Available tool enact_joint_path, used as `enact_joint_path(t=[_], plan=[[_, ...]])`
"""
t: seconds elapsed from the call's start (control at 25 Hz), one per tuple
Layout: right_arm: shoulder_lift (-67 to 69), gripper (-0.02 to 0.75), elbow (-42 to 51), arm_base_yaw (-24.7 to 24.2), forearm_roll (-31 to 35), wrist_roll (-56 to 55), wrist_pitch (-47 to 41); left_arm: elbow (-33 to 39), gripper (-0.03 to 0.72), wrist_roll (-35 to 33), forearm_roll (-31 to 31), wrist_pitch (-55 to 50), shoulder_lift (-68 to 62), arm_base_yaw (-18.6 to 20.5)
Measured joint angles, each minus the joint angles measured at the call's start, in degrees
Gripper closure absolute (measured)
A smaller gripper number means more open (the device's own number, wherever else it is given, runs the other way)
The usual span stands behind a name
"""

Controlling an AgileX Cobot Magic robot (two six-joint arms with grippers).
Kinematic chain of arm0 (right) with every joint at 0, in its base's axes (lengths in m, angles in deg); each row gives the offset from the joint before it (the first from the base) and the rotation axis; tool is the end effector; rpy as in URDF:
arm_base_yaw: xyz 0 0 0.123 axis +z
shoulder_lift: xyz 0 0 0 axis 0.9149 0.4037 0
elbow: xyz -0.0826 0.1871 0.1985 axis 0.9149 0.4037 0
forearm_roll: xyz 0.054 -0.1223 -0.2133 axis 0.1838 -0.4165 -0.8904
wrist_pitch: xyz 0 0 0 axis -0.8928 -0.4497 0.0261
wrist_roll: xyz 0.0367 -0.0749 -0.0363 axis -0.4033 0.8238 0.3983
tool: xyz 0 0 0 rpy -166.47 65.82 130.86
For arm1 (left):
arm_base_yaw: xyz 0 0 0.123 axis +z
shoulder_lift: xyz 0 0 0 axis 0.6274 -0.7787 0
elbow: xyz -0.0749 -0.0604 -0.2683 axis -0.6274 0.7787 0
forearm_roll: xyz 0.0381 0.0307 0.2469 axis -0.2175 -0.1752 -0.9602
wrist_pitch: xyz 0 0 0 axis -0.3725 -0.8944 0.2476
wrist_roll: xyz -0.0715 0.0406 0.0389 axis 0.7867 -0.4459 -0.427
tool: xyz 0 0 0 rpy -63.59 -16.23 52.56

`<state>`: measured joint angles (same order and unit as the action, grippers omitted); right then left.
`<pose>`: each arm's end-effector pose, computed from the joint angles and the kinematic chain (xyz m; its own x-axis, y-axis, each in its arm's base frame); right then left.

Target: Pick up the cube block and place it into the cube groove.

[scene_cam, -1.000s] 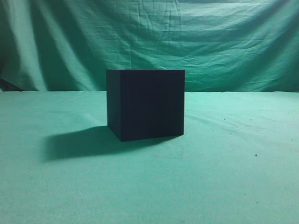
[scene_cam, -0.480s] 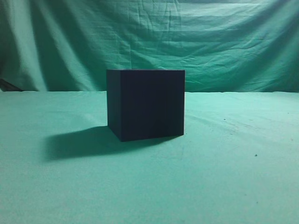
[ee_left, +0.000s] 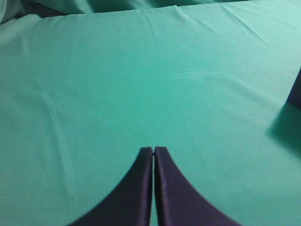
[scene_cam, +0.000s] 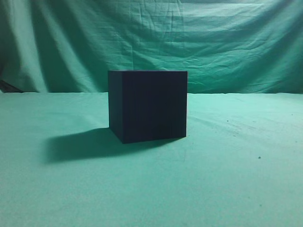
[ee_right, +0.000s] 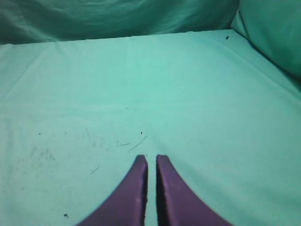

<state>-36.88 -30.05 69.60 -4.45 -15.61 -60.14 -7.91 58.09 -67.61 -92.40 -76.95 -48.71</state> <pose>0.0532 -0.0011 0.1726 -0.2834 0.0530 -0.9575 0.0059 0.9986 0.0535 0.0520 -0.0061 0.1736 -0.2652 0.0965 -0.9593 0.1540 0.9864 0.0567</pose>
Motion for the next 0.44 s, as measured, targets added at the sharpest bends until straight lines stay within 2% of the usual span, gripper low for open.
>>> enact_joint_path(t=[0.44], plan=[[0.0,0.738,0.0,0.0,0.0,0.0,-0.8,0.0,0.688,0.0,0.0,0.0,0.0,0.0]])
